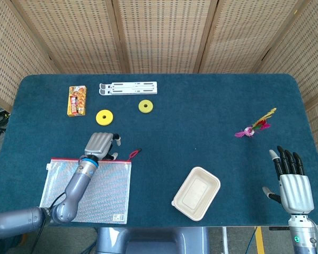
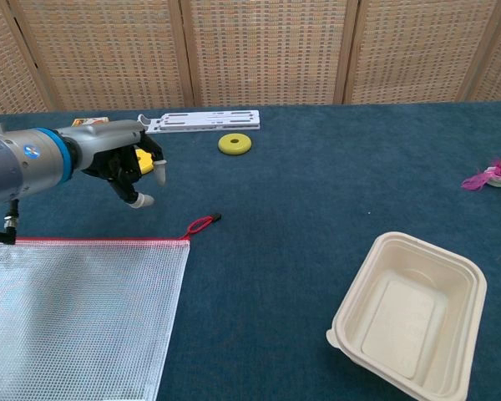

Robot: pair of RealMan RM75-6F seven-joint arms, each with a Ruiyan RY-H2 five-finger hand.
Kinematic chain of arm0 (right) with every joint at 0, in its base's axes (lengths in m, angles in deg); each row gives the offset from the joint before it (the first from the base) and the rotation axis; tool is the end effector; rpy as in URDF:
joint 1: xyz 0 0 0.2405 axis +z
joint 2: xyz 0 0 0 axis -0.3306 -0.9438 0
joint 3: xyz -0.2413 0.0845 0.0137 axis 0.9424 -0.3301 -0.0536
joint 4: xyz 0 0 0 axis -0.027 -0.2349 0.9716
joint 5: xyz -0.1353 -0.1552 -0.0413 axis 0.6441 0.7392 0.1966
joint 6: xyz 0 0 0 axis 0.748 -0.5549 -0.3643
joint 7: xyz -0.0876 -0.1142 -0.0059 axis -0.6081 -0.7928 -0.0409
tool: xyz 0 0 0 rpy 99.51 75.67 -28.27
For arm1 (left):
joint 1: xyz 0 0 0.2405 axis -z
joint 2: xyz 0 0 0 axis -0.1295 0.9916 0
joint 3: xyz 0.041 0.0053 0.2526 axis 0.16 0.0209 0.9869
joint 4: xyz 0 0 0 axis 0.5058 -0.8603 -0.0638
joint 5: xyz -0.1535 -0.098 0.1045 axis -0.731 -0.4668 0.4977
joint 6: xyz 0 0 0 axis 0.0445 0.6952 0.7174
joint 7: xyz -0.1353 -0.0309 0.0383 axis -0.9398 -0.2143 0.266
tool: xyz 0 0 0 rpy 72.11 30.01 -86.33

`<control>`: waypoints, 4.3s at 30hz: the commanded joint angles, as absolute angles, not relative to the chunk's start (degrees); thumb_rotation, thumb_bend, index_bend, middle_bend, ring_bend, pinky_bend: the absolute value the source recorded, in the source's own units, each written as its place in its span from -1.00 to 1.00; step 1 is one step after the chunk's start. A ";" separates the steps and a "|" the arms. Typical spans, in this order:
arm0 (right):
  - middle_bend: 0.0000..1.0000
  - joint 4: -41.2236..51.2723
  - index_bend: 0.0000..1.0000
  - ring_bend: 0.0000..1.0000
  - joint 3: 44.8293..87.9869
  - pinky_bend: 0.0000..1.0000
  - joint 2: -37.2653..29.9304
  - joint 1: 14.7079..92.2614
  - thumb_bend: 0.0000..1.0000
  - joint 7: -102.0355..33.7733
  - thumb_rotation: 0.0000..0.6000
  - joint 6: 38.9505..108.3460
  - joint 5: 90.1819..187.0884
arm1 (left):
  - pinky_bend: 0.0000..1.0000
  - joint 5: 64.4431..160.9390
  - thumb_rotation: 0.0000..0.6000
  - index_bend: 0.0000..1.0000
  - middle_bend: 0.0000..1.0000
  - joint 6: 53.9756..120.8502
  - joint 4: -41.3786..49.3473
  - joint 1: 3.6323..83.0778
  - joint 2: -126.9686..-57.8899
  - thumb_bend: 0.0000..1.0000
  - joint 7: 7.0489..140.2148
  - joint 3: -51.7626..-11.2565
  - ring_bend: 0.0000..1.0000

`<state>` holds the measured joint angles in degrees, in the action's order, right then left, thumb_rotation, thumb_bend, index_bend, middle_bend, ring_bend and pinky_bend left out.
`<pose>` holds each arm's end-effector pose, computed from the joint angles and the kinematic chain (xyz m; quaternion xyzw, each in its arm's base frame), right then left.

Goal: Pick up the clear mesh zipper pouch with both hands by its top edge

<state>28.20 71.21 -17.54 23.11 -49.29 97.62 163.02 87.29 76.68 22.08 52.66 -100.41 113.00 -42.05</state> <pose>-0.2786 -0.1824 0.1364 0.5892 -0.3466 0.3968 0.6126 -0.1272 0.3544 -0.0254 -0.7017 -0.4729 -0.2998 0.4406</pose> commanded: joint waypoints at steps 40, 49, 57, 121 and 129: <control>-1.00 26.65 -0.84 -1.00 70.63 -1.00 -17.44 24.28 -1.00 -47.60 1.00 95.38 159.40 | 0.90 75.15 1.00 0.06 0.86 71.45 3.54 66.57 -113.73 -0.17 110.28 -38.18 0.75; -1.00 26.85 -0.84 -1.00 70.82 -1.00 -17.75 24.25 -1.00 -46.89 1.00 95.56 159.72 | 0.90 75.20 1.00 0.27 0.86 72.28 4.89 66.68 -112.90 -0.03 109.66 -37.85 0.75; -1.00 26.88 -0.84 -1.00 71.10 -1.00 -17.71 24.31 -1.00 -46.95 1.00 95.48 160.03 | 0.90 76.10 1.00 0.51 0.86 72.96 6.66 66.37 -111.55 0.21 108.76 -37.82 0.75; 0.63 22.11 -0.26 0.63 58.64 0.91 -11.46 80.79 -0.80 -12.35 1.00 36.99 97.63 | 0.92 108.05 1.00 0.73 0.91 79.49 14.90 65.13 -107.44 0.46 77.18 -48.86 0.77; 0.66 20.43 -0.13 0.64 60.34 0.91 -8.40 83.71 -0.67 -14.45 1.00 41.37 92.29 | 0.92 107.78 1.00 0.74 0.91 79.61 15.02 65.35 -107.68 0.46 77.21 -48.78 0.77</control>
<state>20.82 60.09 -8.86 83.29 -14.07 40.93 92.87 107.82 79.60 14.97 65.34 -107.71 77.18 -48.76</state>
